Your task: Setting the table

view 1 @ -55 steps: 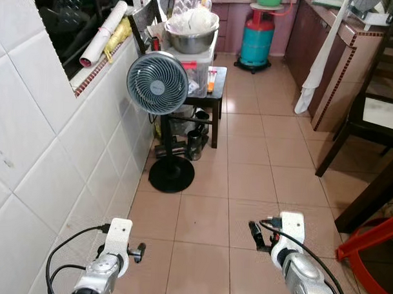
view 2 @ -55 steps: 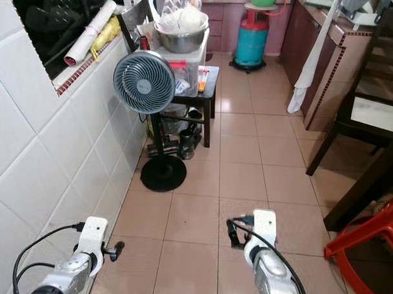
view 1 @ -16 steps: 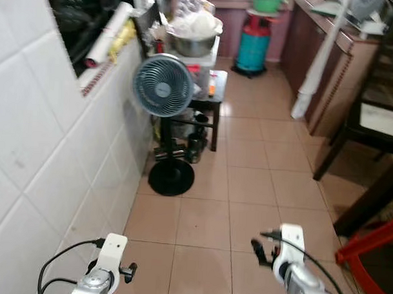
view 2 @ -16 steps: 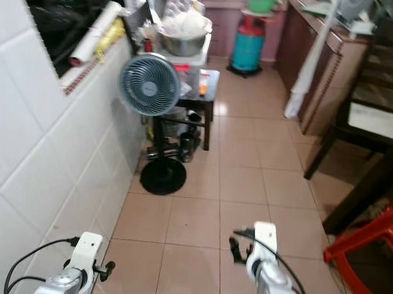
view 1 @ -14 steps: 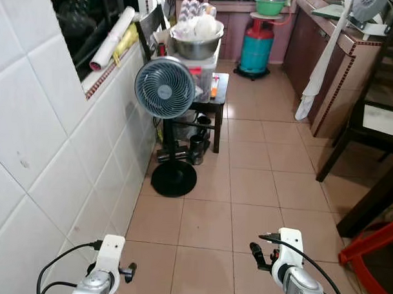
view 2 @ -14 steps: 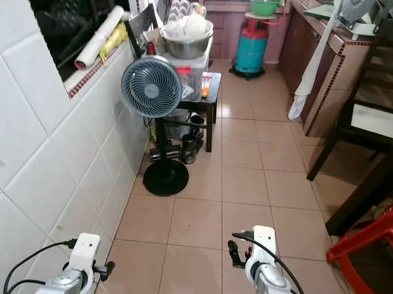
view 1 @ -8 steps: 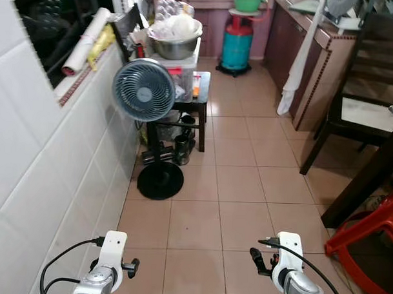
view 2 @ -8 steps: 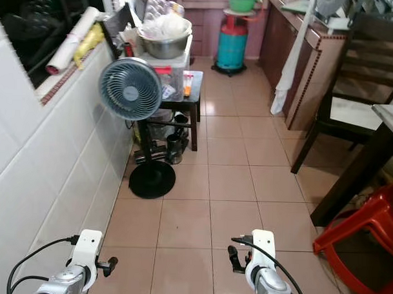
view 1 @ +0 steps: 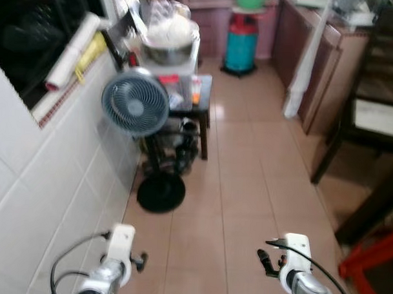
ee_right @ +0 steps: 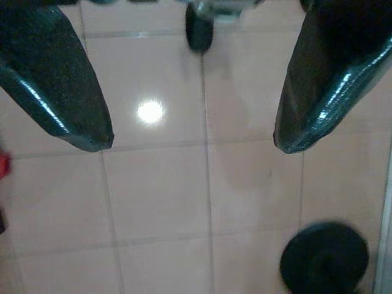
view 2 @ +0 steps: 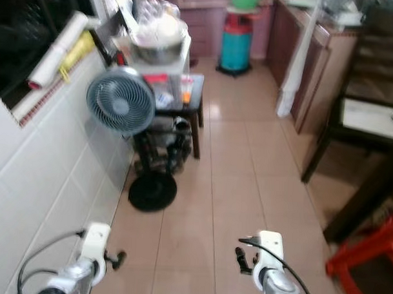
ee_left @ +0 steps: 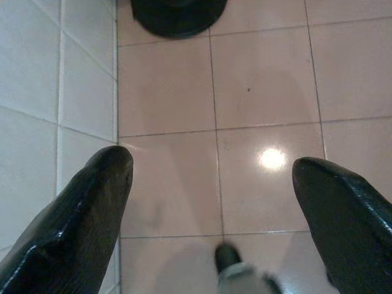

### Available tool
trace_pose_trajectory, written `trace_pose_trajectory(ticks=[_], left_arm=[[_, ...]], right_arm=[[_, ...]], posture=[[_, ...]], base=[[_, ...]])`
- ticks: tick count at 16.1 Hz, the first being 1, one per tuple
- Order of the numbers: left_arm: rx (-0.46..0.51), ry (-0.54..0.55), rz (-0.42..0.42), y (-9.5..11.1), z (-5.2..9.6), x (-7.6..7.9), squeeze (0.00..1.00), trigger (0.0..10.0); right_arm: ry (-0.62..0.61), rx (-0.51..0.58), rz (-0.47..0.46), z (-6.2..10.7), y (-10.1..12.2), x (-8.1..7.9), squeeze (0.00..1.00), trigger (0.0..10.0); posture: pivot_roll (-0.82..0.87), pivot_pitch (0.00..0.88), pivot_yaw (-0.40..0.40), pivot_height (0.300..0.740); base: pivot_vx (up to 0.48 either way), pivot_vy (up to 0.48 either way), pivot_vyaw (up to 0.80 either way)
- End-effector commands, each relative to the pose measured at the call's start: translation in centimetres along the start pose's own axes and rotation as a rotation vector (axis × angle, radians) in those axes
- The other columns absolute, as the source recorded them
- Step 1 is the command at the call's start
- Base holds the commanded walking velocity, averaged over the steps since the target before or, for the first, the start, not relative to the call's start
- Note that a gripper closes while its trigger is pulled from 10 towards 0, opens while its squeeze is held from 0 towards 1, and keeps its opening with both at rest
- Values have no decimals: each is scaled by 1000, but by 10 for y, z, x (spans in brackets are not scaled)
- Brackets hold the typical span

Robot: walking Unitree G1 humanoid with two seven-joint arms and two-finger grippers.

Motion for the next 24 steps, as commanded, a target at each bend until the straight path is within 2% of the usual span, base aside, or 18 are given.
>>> trace_pose_trajectory(ticks=[1, 5, 13, 18, 20, 24], left_arm=[[-3, 49, -2, -1, 2, -18, 0, 10000], [-7, 85, 38, -1, 2, -19, 0, 10000], [-5, 116, 39, 0, 2, -20, 0, 10000], [-11, 117, 10, 1, 2, -20, 0, 10000], [-12, 118, 2, 1, 2, -20, 0, 10000], [-17, 119, -12, 0, 2, -21, 0, 10000]], right_arm=[[32, 3, -8, -4, 2, -15, 0, 10000], [33, 3, -10, -3, 2, -15, 0, 10000], [21, -28, 1, -1, -6, -10, 0, 10000], [31, -34, 24, -1, -7, -10, 0, 10000], [19, -29, -13, -1, -8, -9, 0, 10000], [9, -33, -16, 0, -9, -8, 0, 10000]], posture=[[-68, 0, 40, 740], [-68, 0, 40, 740], [-47, 0, 16, 740], [-52, 0, 23, 740], [-48, 0, 22, 740], [-47, 0, 24, 740]], base=[[360, 0, 0], [0, 0, 0], [0, 0, 0], [0, 0, 91], [0, 0, 713], [0, 0, 0]])
Point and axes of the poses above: a point about 5 cm out from each wrist's last joint towards the gripper, its own z axis pointing back from the gripper into the wrist, its own y axis along the axis of the wrist's last joint, x = y × z, the point moved 1 cm from there along -z, pointing out of the wrist towards the gripper, and after that the axes turned 3 degrees about -z, right-handed, at the moved point
